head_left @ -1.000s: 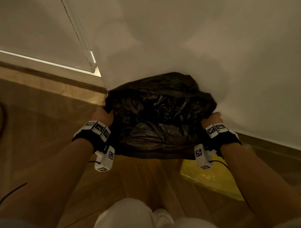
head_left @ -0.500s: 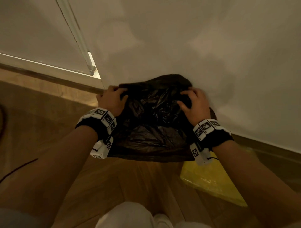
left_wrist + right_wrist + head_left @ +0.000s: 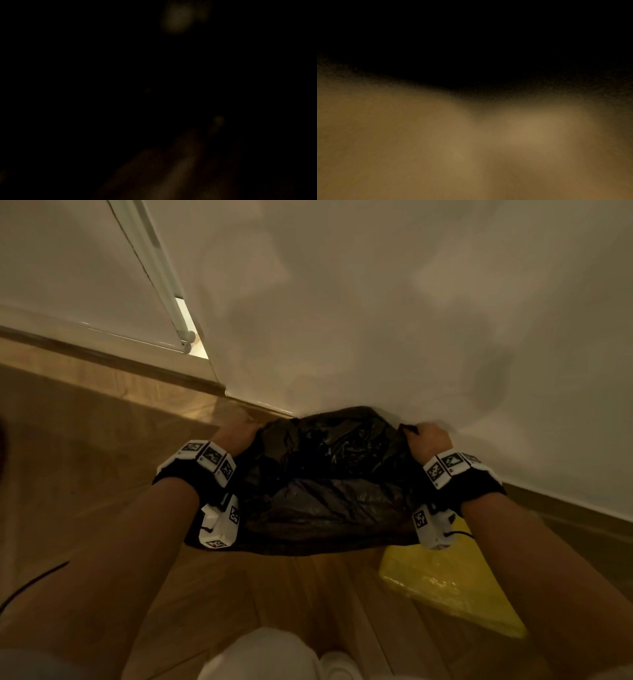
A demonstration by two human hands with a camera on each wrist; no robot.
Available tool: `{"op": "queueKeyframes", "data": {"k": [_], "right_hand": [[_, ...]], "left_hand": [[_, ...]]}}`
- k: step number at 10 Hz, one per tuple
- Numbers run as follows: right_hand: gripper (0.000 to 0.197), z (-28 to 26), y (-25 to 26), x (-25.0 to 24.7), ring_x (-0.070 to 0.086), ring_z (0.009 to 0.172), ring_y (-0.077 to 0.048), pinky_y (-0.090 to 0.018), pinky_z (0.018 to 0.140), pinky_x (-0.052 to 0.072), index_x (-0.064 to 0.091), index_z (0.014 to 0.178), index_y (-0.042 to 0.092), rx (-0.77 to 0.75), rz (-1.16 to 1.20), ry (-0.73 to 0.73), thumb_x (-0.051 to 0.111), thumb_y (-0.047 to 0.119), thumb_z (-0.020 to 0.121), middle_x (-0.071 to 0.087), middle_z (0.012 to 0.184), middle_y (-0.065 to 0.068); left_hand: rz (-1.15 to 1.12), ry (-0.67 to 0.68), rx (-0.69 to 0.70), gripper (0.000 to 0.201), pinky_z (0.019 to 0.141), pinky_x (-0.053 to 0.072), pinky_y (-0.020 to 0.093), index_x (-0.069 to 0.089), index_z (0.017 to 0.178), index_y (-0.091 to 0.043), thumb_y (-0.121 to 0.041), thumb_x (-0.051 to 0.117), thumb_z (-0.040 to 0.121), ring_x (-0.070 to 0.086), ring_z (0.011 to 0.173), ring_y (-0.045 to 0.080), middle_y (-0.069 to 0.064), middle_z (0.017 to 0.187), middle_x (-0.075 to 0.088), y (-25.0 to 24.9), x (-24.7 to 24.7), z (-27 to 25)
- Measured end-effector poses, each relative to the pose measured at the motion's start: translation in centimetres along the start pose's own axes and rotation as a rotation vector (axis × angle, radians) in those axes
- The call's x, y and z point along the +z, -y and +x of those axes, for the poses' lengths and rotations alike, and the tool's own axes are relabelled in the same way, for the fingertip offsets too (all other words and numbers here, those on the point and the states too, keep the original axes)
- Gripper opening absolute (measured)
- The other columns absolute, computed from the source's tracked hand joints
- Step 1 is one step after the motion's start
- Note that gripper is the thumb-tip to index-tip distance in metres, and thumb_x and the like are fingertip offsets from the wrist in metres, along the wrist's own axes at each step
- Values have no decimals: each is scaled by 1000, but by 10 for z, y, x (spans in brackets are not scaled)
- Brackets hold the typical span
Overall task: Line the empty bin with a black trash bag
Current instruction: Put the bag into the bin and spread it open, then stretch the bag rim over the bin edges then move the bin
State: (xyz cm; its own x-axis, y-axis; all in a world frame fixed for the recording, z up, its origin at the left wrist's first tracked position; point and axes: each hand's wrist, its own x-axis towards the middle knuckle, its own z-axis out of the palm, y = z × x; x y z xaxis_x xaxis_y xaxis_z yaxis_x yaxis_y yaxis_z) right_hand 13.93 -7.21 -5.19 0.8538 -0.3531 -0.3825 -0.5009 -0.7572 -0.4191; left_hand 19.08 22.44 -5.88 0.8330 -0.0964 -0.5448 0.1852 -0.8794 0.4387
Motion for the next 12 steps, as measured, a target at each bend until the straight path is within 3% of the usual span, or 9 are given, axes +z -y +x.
{"op": "queueKeyframes", "data": {"k": [2, 3, 4, 6, 8, 9, 10, 11, 12], "right_hand": [[33, -10, -23, 4, 46, 57, -19, -25, 67, 39, 57, 69, 9, 111, -204, 107, 41, 14, 98, 39, 62, -1], [26, -6, -22, 6, 53, 62, -25, -27, 60, 42, 59, 77, 3, 66, -137, 34, 48, 18, 95, 55, 70, -9], [30, -5, -11, 3, 60, 104, -33, -31, 84, 45, 61, 108, 3, -61, 165, -218, 54, 27, 92, 64, 111, -17], [42, -26, -17, 2, 51, 120, -35, -34, 97, 38, 57, 124, 3, -70, -32, 124, 32, 29, 101, 55, 130, -21], [41, -41, -42, 11, 53, 118, -35, -39, 95, 43, 48, 135, 17, 42, -60, 263, 39, 31, 97, 53, 137, -16], [46, -51, -47, 9, 52, 121, -34, -41, 99, 43, 40, 136, 12, 114, 188, 129, 42, 36, 96, 50, 138, -19], [75, -69, -55, 5, 52, 121, -34, -40, 101, 44, 33, 141, 14, 245, 612, 117, 63, 49, 81, 48, 139, -16], [119, -84, -76, 5, 55, 120, -29, -44, 107, 41, 43, 137, 14, 254, 760, 236, 85, 60, 36, 54, 136, -9], [77, -103, -85, 4, 58, 108, -24, -41, 101, 44, 57, 122, 17, 191, 594, 363, 86, 38, 54, 63, 121, -7]], "left_hand": [[-59, 33, -164, 41, 104, 37, 36, 50, 129, 8, -17, 38, 99, 47, 128, 36, 25, 137, 50, 22, 3, -2], [32, 96, -122, 74, 106, 36, 39, 48, 131, 4, -56, 29, 92, 46, 128, 35, 21, 138, 49, 34, 8, -4], [-101, 43, -154, 36, 99, 38, 37, 55, 126, -1, -18, 42, 96, 51, 120, 30, 14, 128, 55, 31, 3, -10], [-138, 52, -220, 39, 88, 43, 36, 44, 134, -14, -21, 43, 96, 56, 108, 33, 21, 129, 55, 55, 10, -22], [-237, 0, -245, 43, 80, 48, 36, 44, 133, -7, -15, 54, 91, 58, 107, 36, 22, 120, 58, 67, 15, -31], [-225, 20, -224, 37, 101, 39, 36, 53, 128, 1, -14, 46, 95, 49, 123, 35, 22, 136, 52, 61, 16, -42], [-348, -3, -248, 40, 106, 35, 40, 48, 127, 13, -11, 37, 97, 43, 129, 42, 31, 137, 47, 60, 17, -55], [-509, -12, -271, 39, 106, 36, 48, 47, 126, 17, -2, 42, 92, 42, 128, 48, 35, 136, 45, 71, 17, -67], [-656, 59, -313, 45, 108, 35, 48, 47, 127, 14, 3, 54, 84, 44, 128, 46, 31, 135, 48, 79, 19, -93]]}}
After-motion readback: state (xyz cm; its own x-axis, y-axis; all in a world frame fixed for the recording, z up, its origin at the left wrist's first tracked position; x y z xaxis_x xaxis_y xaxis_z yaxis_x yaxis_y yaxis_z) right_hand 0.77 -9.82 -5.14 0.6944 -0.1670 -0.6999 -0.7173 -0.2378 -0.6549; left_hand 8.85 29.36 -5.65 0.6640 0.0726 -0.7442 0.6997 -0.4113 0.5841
